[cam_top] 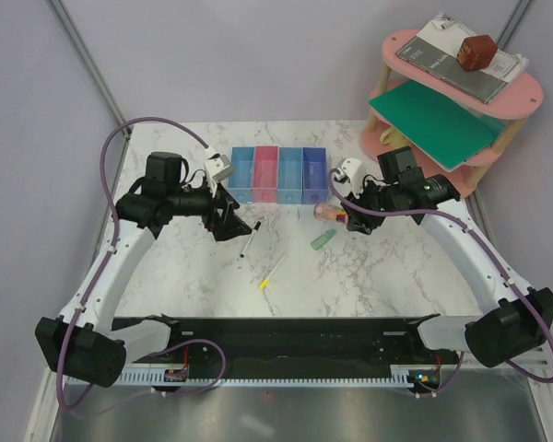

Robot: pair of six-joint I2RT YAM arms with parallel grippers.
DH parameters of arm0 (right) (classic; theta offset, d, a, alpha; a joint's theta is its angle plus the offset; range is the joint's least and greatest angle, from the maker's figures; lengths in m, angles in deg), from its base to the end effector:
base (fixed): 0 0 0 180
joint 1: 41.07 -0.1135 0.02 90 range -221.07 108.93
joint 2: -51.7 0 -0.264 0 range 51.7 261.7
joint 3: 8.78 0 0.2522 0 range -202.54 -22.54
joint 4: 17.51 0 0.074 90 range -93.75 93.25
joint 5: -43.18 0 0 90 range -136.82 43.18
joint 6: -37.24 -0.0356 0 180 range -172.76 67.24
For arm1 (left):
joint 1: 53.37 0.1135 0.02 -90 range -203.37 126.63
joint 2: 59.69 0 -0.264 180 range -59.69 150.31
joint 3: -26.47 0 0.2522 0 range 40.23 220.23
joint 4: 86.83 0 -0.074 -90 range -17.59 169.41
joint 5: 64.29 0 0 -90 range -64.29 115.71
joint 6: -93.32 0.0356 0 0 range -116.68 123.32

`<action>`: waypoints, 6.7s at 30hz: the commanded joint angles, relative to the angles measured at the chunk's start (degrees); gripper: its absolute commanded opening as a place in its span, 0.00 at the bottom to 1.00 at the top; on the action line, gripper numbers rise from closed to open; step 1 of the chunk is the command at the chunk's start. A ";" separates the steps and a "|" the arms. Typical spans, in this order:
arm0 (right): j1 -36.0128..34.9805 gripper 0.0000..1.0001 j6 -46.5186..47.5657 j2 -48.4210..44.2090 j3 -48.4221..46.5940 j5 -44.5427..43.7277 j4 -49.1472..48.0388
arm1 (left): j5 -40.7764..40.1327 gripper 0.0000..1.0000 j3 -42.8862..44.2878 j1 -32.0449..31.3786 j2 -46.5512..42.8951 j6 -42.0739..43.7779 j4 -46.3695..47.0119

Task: Sort the stationery into containers
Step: Place the stationery in the storage box.

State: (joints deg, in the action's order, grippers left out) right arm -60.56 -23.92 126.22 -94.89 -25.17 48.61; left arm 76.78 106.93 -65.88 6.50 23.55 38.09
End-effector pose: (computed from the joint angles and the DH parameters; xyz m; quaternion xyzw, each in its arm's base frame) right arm 0.2395 0.0987 0.3314 -0.4352 0.8301 0.1539 0.3128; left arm 0.2193 -0.0770 0.3542 0.4034 0.7366 -0.3658 0.4011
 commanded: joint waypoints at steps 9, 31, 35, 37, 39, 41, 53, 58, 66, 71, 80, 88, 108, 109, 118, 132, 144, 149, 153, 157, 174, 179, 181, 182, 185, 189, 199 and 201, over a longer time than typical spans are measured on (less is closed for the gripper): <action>-6.09 0.19 3.84 5.36 -14.64 13.60 8.98 | -8.52 0.94 3.97 -11.28 4.38 2.51 4.06; -11.89 0.17 11.42 12.32 -30.65 19.73 20.42 | -15.21 0.90 -2.27 -20.80 0.34 21.34 10.46; -11.89 0.17 10.97 12.23 -30.39 22.90 20.15 | -12.67 0.88 -4.81 -21.06 -1.24 19.85 16.96; -11.89 0.17 10.71 12.05 -29.77 23.79 19.80 | -12.84 0.87 -5.87 -21.41 -1.86 18.45 20.64; -11.80 0.17 10.62 11.96 -29.60 25.02 19.54 | -12.92 0.84 -5.96 -22.11 -2.03 17.57 21.89; -11.89 0.17 10.53 12.23 -29.60 26.42 19.19 | -12.84 0.84 -5.88 -22.73 -2.03 16.43 22.95; -11.89 0.17 8.25 12.49 -28.72 29.85 14.44 | -6.60 0.78 -6.23 -24.58 -3.70 13.17 24.62; -11.89 0.17 6.93 12.31 -29.50 29.86 12.86 | -6.68 0.57 -6.40 -24.93 -3.18 13.17 24.62; -11.89 0.24 5.26 12.23 -29.60 29.50 11.10 | -7.21 0.07 -6.40 -25.72 -3.18 12.82 24.88; -11.72 0.60 3.51 11.53 -27.67 31.52 8.04 | -10.63 0.02 -6.40 -25.72 -3.88 11.68 26.55; -7.94 0.84 -10.11 8.27 -20.98 37.06 -7.16 | -17.13 0.02 -6.67 -25.72 -4.85 4.91 32.61; 3.40 0.87 -39.18 5.55 -10.64 43.04 -35.72 | -28.91 0.02 -7.72 -25.81 -5.99 -1.85 40.00; 4.72 0.93 -101.35 14.51 1.51 45.59 -106.68 | -35.33 0.02 -3.77 -25.72 -2.82 -2.92 46.95; 4.81 0.92 -100.83 14.34 1.87 45.41 -106.59 | -35.60 0.02 -3.77 -25.72 -2.91 -2.74 47.12; 4.63 0.86 -94.59 12.84 3.71 44.80 -99.30 | -36.04 0.02 -3.06 -25.72 -2.65 -2.30 48.44; 3.14 0.71 -93.97 15.39 0.20 43.30 -98.41 | -34.98 0.02 -3.94 -25.72 -3.44 -2.83 48.26; 2.52 0.45 -93.88 16.36 -1.03 42.95 -98.59 | -34.46 0.02 -4.64 -25.72 -3.35 -3.09 48.61; 2.08 0.35 -93.97 17.32 -2.43 43.13 -98.59 | -34.28 0.02 -5.26 -25.72 -3.53 -3.09 48.62; 2.00 0.30 -94.32 17.76 -3.05 43.04 -98.85 | -34.37 0.02 -5.61 -25.72 -3.44 -3.09 48.53; 1.91 0.24 -92.22 18.20 -3.84 43.39 -96.66 | -33.93 0.10 -5.53 -25.72 -3.53 -2.48 47.30; 2.35 0.23 -62.47 19.25 -12.10 40.06 -61.96 | -27.78 1.00 -7.63 -25.72 -7.92 2.61 39.04; 2.52 0.23 -44.60 22.06 -19.48 33.47 -41.07 | -28.30 1.00 -7.46 -25.72 -9.24 6.57 35.97; 2.44 0.23 -37.58 23.65 -22.11 28.73 -36.29 | -29.27 1.00 -7.28 -25.63 -10.03 7.72 34.30; 2.52 0.23 -35.71 24.09 -22.56 27.23 -33.66 | -29.62 1.00 -7.20 -25.63 -10.21 7.89 33.77; 2.61 0.23 -29.82 25.84 -23.79 19.86 -30.49 | -31.28 1.00 -6.67 -25.28 -10.65 8.51 31.13; 2.61 0.23 -24.98 28.57 -26.24 10.01 -28.28 | -31.38 1.00 -4.30 -22.40 -9.60 6.33 27.35; 2.87 0.24 -19.70 37.70 -35.74 -1.95 -25.99 | -26.91 0.98 5.37 -12.63 -3.98 -0.61 17.86; 2.88 0.24 -19.00 38.68 -37.24 -2.84 -25.99 | -25.24 0.97 7.21 -9.73 -3.27 -2.20 15.75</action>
State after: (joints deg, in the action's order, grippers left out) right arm -57.78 -45.84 163.55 -126.87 -23.62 23.89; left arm 47.99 109.49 -79.19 1.63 26.57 58.35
